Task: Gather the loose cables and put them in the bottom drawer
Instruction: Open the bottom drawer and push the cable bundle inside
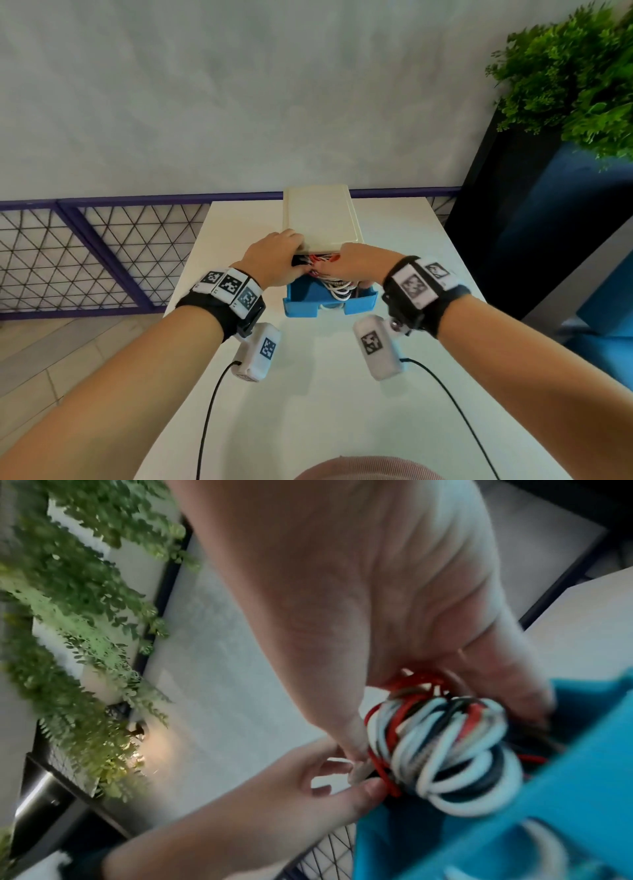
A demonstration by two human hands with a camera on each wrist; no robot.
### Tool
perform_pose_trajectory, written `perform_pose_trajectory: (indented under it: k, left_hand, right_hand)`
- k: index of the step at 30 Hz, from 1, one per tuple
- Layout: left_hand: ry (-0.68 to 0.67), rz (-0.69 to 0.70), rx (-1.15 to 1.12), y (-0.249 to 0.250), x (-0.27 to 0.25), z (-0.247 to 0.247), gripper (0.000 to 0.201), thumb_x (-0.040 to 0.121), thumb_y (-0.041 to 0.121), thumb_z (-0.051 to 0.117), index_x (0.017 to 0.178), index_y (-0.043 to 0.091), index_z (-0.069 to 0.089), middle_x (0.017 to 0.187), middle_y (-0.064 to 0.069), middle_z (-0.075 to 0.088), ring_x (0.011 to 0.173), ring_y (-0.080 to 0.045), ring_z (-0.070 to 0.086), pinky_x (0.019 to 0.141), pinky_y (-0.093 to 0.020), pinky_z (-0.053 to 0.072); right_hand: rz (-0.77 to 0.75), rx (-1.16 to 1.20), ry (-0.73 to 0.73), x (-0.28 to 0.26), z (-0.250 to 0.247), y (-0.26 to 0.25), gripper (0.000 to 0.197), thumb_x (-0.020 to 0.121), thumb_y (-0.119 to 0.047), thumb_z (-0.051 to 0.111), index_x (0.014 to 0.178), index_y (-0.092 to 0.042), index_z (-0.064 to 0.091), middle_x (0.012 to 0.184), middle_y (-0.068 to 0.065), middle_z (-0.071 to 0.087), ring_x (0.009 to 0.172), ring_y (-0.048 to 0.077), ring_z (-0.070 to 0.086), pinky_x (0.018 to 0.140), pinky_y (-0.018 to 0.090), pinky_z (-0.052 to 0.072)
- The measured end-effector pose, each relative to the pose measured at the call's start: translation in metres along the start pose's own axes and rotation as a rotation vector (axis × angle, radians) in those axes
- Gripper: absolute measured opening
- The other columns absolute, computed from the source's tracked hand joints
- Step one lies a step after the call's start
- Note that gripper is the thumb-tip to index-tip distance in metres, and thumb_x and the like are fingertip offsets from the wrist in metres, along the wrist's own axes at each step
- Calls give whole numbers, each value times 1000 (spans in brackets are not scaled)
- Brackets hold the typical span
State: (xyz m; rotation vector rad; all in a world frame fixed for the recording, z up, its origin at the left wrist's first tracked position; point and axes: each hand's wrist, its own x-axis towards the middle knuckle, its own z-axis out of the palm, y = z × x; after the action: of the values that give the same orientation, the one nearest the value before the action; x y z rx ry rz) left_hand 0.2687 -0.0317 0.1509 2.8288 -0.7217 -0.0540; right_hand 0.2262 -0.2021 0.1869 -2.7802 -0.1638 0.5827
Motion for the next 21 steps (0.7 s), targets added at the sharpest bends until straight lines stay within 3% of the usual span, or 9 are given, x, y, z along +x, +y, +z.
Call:
perform_pose_trajectory:
  k: [2, 3, 5, 7, 9, 11, 15, 19, 21]
  left_hand:
    - [-92, 4, -77, 2, -6, 0, 51, 76, 47, 70, 111, 16, 49, 113, -2, 54, 104, -23, 54, 86, -38, 47]
    - [-134, 11, -130, 4, -10, 0, 59, 75, 47, 73, 117, 16, 46, 119, -2, 51, 110, -23, 51, 92, -38, 45]
    - [-176, -2, -209, 6, -16, 4, 80, 72, 42, 77, 133, 15, 35, 135, -4, 39, 125, -23, 41, 104, -38, 38]
    - [-161, -44, -237, 5, -18, 9, 99, 65, 46, 81, 141, 15, 24, 139, -6, 33, 130, -26, 38, 108, -43, 36]
    - [-178, -94, -225, 5, -17, 12, 115, 60, 53, 80, 146, 16, 12, 143, -6, 29, 132, -28, 37, 108, -46, 35]
    - [-213, -121, -198, 6, -16, 11, 118, 65, 47, 79, 149, 15, 2, 148, -7, 23, 134, -28, 34, 110, -47, 32]
    - [-241, -136, -201, 9, -19, 7, 116, 71, 34, 77, 151, 14, -5, 157, -6, 10, 142, -26, 22, 115, -48, 24]
    - [-243, -114, -185, 8, -19, 5, 106, 68, 40, 80, 148, 16, 13, 159, -5, 7, 145, -24, 16, 117, -47, 17]
    - [-239, -102, -177, 7, -20, 7, 107, 67, 42, 80, 148, 16, 14, 159, -4, 7, 145, -24, 15, 117, -47, 17]
  right_hand:
    - [-94, -94, 46, -7, 14, 11, 48, 98, -44, 44, 129, -7, 45, 120, 12, 56, 98, 27, 56, 79, 31, 50]
    - [-122, -153, 96, -9, 24, 15, 47, 99, -36, 43, 135, -6, 40, 134, 19, 47, 113, 34, 51, 91, 39, 47]
    - [-199, -313, 198, -9, 48, 18, 47, 100, -23, 39, 143, -3, 35, 151, 28, 22, 138, 47, 24, 113, 55, 23]
    - [-270, -321, 262, -6, 64, 16, 52, 101, -20, 35, 148, -1, 25, 158, 25, 5, 145, 44, 1, 117, 56, 10]
    - [-292, -246, 279, -5, 69, 11, 57, 103, -22, 28, 152, -4, 7, 161, 15, -6, 148, 33, -10, 120, 51, 4]
    - [-349, -252, 308, -2, 74, 6, 57, 104, -25, 22, 153, -5, 0, 162, 9, -8, 149, 26, -11, 120, 49, 1]
    - [-421, -385, 313, 6, 72, 11, 59, 102, -37, 15, 153, -7, 8, 163, 7, 1, 150, 22, -3, 118, 55, 5]
    - [-494, -400, 236, 8, 61, 28, 56, 105, -32, 21, 154, -9, 9, 163, 5, 1, 149, 23, -4, 119, 50, 7]
    - [-531, -203, 191, 1, 50, 36, 54, 104, -27, 31, 153, -10, 15, 163, 5, 6, 149, 22, -2, 119, 40, 4]
